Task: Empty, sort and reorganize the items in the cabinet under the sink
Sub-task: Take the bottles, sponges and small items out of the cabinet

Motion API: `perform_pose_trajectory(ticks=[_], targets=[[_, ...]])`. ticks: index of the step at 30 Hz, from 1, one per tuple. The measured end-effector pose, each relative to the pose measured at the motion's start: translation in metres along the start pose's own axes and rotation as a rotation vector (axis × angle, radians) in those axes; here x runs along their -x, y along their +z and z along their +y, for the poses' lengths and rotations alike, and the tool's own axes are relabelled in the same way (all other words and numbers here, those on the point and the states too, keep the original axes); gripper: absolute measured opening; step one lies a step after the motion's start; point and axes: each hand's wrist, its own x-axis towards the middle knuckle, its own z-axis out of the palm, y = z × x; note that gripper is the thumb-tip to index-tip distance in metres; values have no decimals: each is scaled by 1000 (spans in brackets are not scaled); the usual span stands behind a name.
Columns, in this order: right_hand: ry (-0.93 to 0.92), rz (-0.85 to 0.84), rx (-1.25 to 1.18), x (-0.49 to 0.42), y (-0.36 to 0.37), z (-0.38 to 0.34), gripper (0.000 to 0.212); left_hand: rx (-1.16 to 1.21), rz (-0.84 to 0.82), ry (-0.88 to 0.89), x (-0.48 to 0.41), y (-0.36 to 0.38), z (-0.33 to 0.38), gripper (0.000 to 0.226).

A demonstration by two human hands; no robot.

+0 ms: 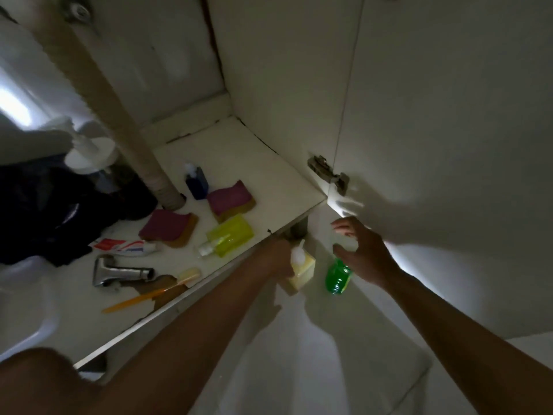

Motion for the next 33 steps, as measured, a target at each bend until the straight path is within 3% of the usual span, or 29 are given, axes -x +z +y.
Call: perform_pose_trajectory(ticks=[2, 4, 7, 10, 14, 19, 25, 29, 33], targets=[[-93, 12, 7, -15, -8, -24, 36, -48, -19, 39, 15, -45, 6, 42], [-152, -12, 32, -31, -13, -55, 28, 73, -24, 37, 32, -96, 9, 34], [-272, -84, 155, -51, -9, -99, 25, 113, 176, -26, 47, -160, -12, 30], [-368, -199, 323, -65, 11, -131, 37, -21, 398, -233, 58, -193, -60, 51], [-411, -391, 563, -74, 63, -150, 69, 148, 392, -433, 57, -187, -117, 54], [-411, -565, 769, -70, 116, -152, 88, 241, 664, -307, 35, -169, -135, 64], [-470, -441, 1062, -66, 130, -148, 86, 236, 774, -237, 17, -166, -144, 48], [-593, -192, 1034, -53, 140, -132, 82, 292, 825, -224, 11, -160, -140, 46], [-569, -144, 763, -52, 127, -124, 70, 322, 920, -212, 14, -163, -130, 40]])
